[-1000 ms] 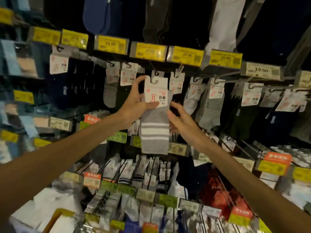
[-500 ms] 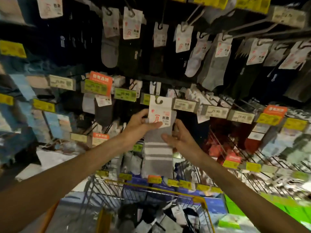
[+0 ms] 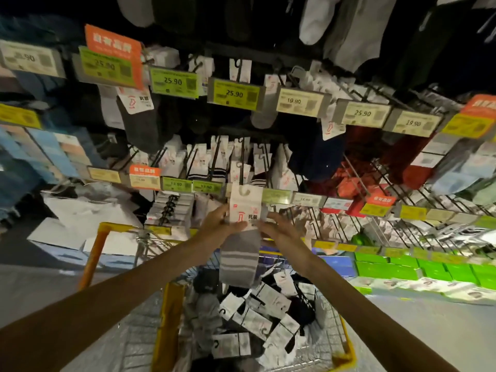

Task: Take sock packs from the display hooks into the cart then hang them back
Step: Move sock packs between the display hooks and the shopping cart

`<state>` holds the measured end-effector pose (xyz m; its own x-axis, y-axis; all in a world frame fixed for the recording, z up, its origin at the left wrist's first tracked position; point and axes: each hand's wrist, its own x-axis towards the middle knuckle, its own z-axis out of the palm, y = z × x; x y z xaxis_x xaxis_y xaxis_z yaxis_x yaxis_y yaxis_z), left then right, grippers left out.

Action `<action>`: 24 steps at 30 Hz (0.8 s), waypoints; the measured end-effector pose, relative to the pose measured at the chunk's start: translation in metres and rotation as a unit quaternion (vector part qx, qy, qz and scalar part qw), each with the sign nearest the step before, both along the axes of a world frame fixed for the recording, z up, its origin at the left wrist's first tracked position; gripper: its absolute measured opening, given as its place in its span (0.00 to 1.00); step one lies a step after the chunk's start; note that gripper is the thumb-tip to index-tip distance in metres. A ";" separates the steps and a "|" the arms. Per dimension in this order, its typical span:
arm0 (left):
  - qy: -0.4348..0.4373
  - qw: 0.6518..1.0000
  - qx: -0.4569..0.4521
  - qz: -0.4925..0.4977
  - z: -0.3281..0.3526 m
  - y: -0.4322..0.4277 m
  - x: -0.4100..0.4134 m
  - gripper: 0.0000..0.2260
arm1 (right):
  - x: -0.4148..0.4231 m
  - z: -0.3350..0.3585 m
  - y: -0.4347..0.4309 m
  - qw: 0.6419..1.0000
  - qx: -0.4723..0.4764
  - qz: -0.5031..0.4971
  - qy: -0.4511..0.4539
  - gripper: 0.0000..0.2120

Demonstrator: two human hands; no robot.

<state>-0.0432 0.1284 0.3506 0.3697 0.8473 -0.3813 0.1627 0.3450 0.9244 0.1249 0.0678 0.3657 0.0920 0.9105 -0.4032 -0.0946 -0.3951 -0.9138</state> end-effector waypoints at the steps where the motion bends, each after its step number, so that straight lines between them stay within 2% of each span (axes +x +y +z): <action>1: 0.013 1.000 -0.009 0.001 -0.006 0.003 0.003 0.21 | 0.006 -0.010 0.006 1.000 -0.012 -0.008 0.016 0.10; 3: 0.031 0.999 -0.033 -0.009 -0.019 0.007 0.009 0.20 | 0.014 -0.030 0.019 0.999 -0.028 -0.030 0.035 0.11; 7: 0.071 0.989 -0.099 -0.081 -0.046 0.015 0.020 0.11 | 0.019 -0.069 0.041 0.993 -0.063 -0.069 0.067 0.27; 8: 0.077 0.987 -0.116 -0.087 -0.053 0.018 0.022 0.09 | 0.019 -0.075 0.045 0.993 -0.076 -0.068 0.062 0.28; 10: 0.101 0.981 -0.144 -0.078 -0.065 0.022 0.027 0.09 | 0.021 -0.090 0.054 0.991 -0.095 -0.075 0.065 0.20; 12: 0.136 0.975 -0.164 -0.064 -0.079 0.026 0.032 0.13 | 0.024 -0.110 0.065 0.991 -0.105 -0.069 0.043 0.05; 14: 0.144 0.971 -0.186 -0.039 -0.090 0.029 0.037 0.14 | 0.025 -0.124 0.075 0.994 -0.103 -0.038 -0.001 0.17; 15: 0.136 0.971 -0.194 -0.028 -0.093 0.031 0.039 0.13 | 0.024 -0.129 0.082 0.995 -0.098 -0.029 -0.018 0.18; 19: 0.093 0.969 -0.219 0.065 -0.099 0.048 0.043 0.10 | 0.018 -0.134 0.106 0.997 -0.047 -0.025 -0.058 0.03; 24: 0.106 0.975 -0.161 0.111 -0.106 0.069 0.035 0.24 | 0.008 -0.127 0.122 0.999 0.004 -0.023 -0.035 0.05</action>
